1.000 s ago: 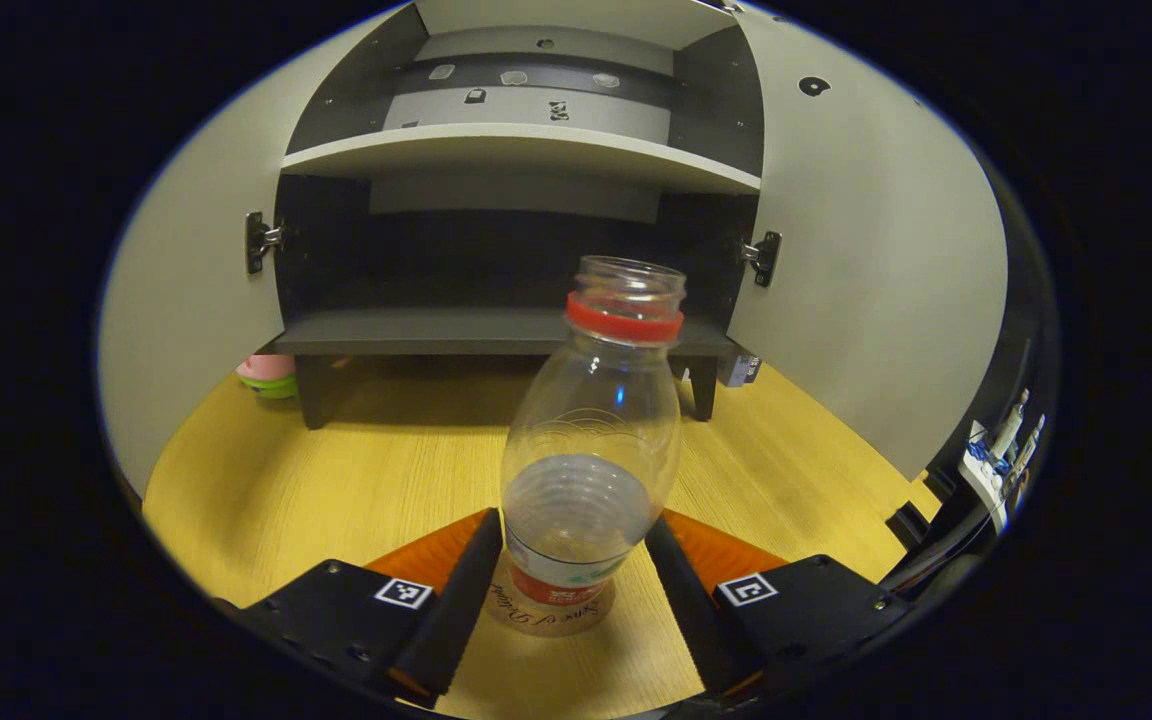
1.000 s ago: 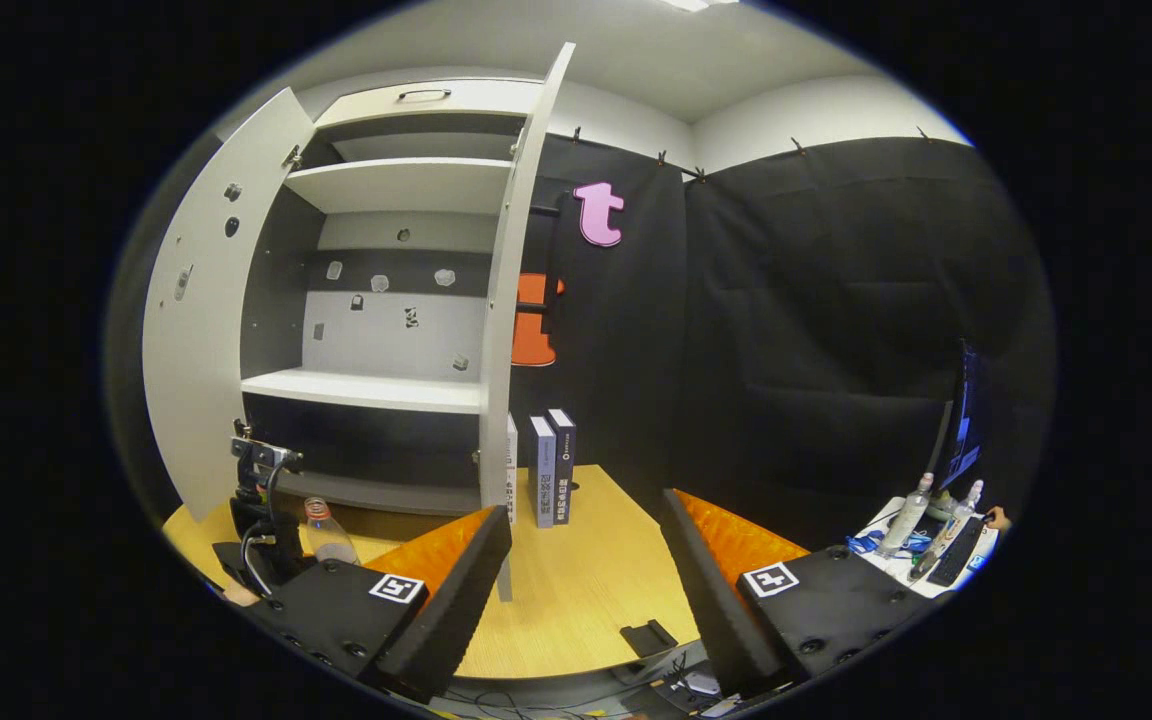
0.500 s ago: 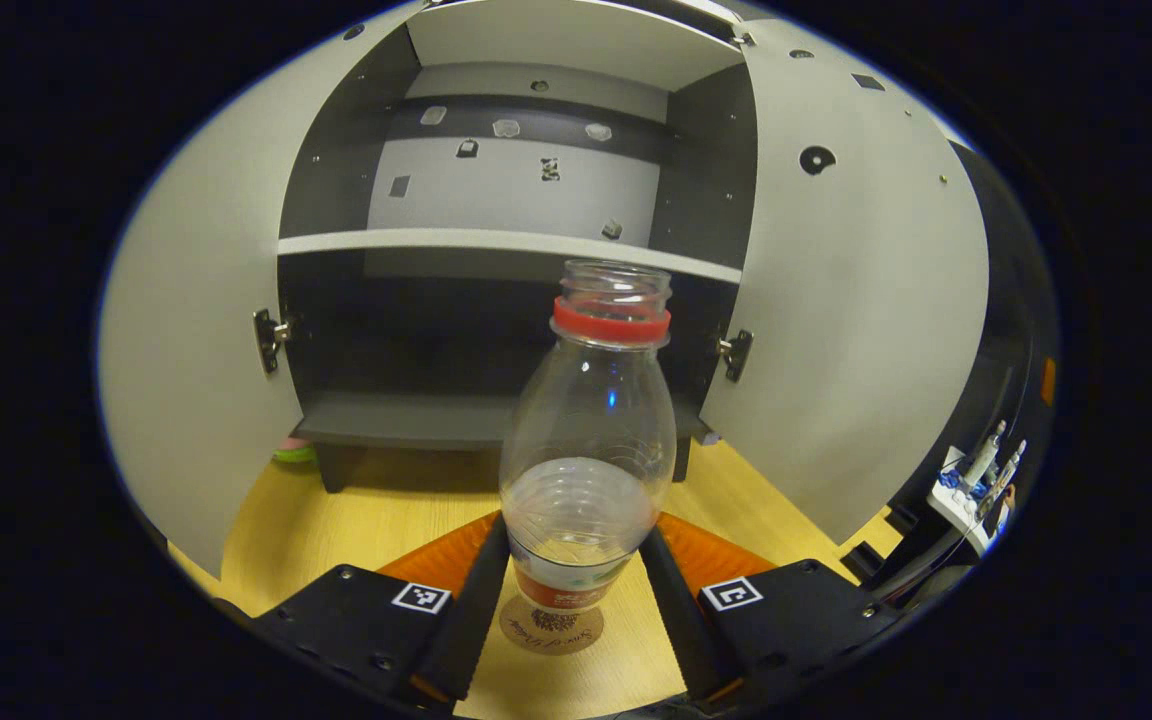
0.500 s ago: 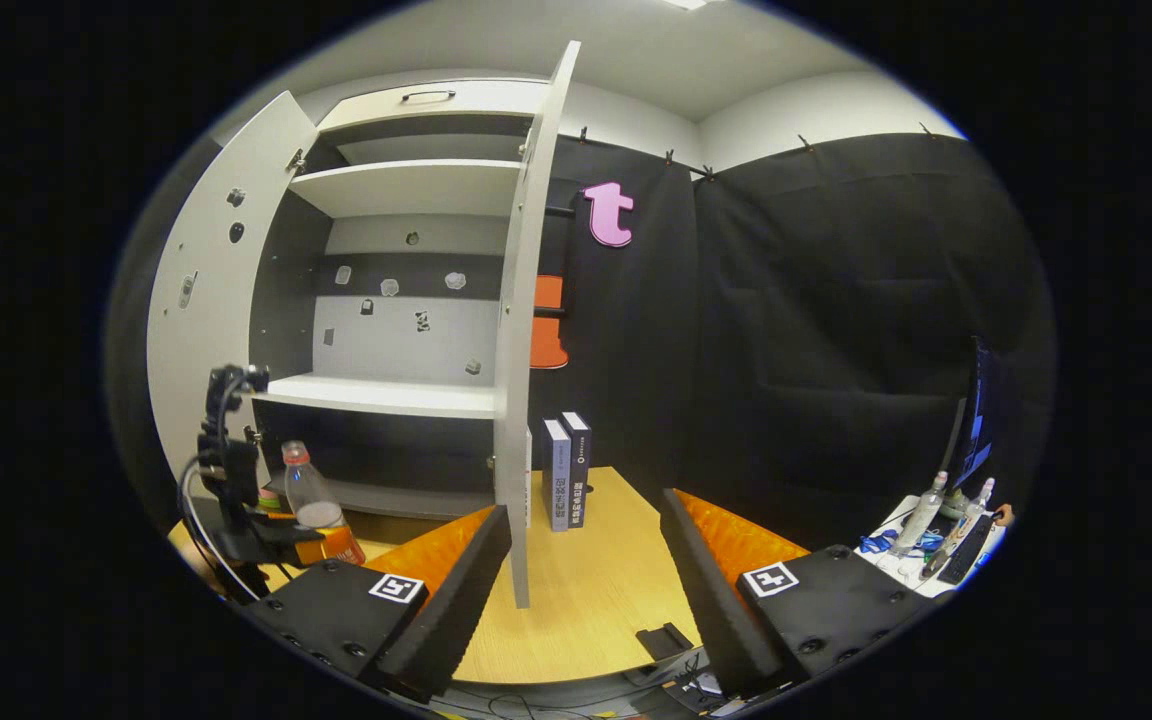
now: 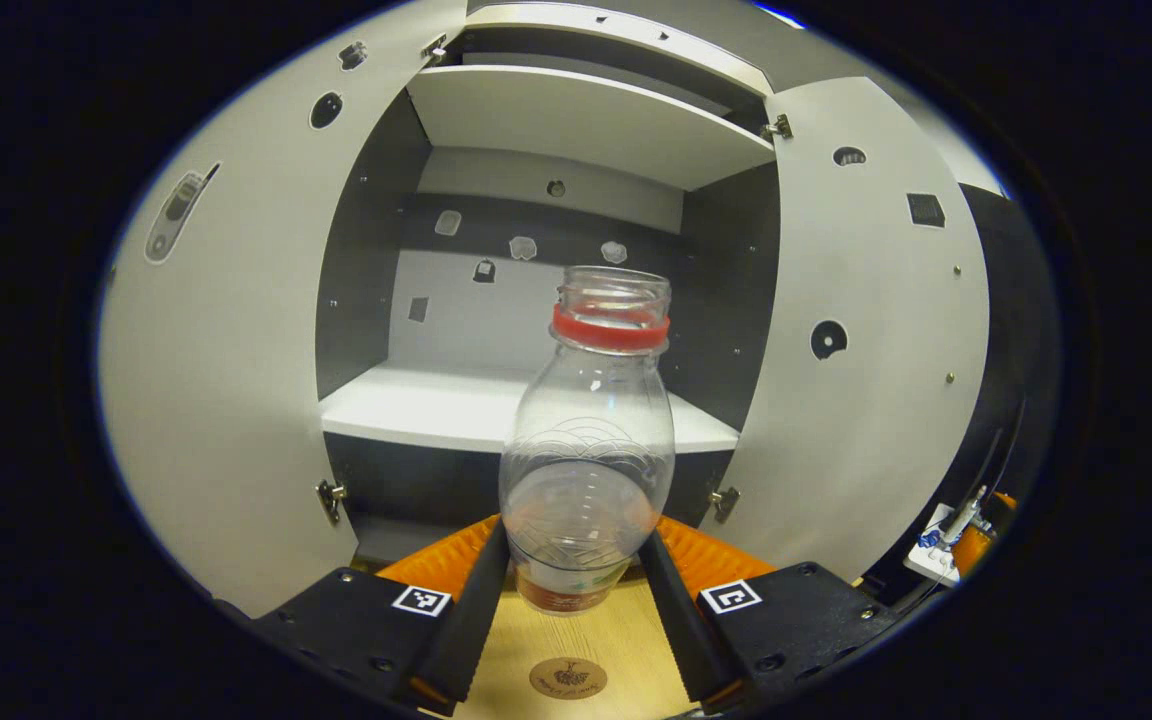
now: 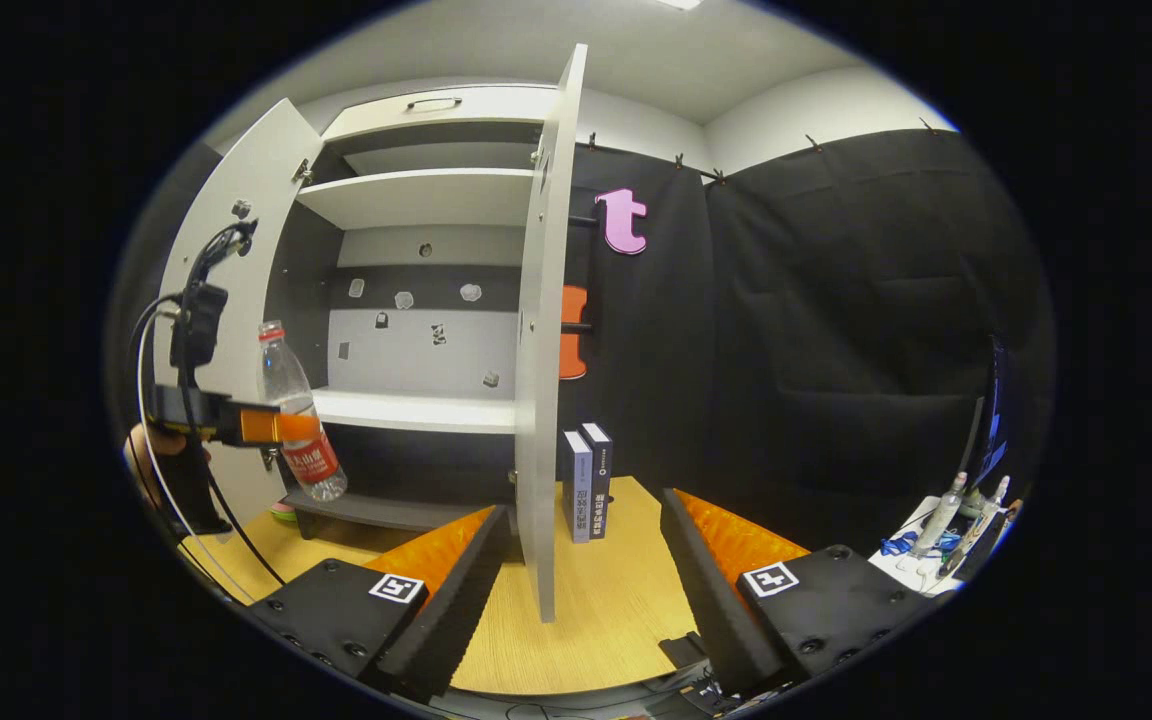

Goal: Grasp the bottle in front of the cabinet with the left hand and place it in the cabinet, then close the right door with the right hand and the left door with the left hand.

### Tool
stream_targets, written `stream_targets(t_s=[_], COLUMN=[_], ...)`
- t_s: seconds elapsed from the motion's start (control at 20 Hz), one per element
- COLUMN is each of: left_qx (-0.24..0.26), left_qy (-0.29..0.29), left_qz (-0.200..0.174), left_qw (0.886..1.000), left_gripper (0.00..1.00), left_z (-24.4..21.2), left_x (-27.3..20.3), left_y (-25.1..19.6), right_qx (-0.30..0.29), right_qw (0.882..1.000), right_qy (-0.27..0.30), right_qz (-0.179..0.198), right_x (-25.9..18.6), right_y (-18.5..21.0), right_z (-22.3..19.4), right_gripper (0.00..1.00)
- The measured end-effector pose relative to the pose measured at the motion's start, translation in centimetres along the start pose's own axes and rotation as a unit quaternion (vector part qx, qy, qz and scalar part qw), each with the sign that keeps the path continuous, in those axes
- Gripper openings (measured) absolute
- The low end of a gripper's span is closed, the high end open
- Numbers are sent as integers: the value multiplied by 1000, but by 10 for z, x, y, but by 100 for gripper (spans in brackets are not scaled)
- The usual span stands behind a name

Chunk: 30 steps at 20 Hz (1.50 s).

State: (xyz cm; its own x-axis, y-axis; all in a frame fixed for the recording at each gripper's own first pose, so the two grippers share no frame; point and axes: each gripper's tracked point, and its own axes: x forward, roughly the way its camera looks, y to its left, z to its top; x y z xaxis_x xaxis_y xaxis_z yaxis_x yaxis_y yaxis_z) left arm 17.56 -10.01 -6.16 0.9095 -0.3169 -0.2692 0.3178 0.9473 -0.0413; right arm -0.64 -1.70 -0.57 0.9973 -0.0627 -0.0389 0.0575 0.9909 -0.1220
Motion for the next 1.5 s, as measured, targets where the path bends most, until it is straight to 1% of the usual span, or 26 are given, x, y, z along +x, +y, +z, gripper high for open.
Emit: stream_targets(t_s=[0.05, 0.1, 0.25, 0.45, 0.5, 0.6, 0.65, 0.7, 0.75, 0.9, 1.1, 1.25, 1.5], left_qx=[-1, -3, 3, 39, 46, 43, 38, 35, 34, 32, 14, 22, 24], left_qy=[-6, -15, -33, -35, -36, -34, -32, -31, -31, -9, 32, 34, 33], left_qz=[3, 5, 12, 28, 27, 21, 19, 19, 19, 9, 0, 8, 16], left_qw=[1000, 1000, 999, 998, 998, 998, 999, 999, 999, 999, 999, 999, 999], left_gripper=[77, 77, 76, 76, 76, 76, 76, 76, 76, 76, 76, 77, 80], left_z=[11, 23, 50, 74, 80, 90, 94, 98, 103, 102, 87, 88, 87], left_x=[6, 9, 27, 57, 65, 84, 92, 101, 109, 136, 162, 170, 170], left_y=[4, 7, 17, 27, 27, 24, 23, 23, 23, 19, 18, 21, 24], right_qx=[1, 1, -3, 0, 2, 6, 8, 9, 10, 10, 15, 12, 19], right_qw=[1000, 1000, 1000, 1000, 1000, 1000, 1000, 999, 999, 999, 998, 998, 998], right_qy=[-1, -2, 0, -4, -6, -5, -4, -4, -4, 2, 1, 3, 8], right_qz=[0, -2, -6, -15, -18, -24, -27, -32, -37, -49, -55, -57, -58], right_x=[0, 0, 2, 7, 8, 11, 12, 14, 15, 24, 31, 33, 34], right_y=[0, -1, -6, -15, -17, -21, -24, -28, -31, -40, -44, -46, -45], right_z=[1, 1, -1, 1, 3, 1, 0, 0, -1, -5, -3, -4, -7], right_gripper=[99, 94, 94, 94, 94, 94, 94, 100, 99, 100, 100, 100, 100])
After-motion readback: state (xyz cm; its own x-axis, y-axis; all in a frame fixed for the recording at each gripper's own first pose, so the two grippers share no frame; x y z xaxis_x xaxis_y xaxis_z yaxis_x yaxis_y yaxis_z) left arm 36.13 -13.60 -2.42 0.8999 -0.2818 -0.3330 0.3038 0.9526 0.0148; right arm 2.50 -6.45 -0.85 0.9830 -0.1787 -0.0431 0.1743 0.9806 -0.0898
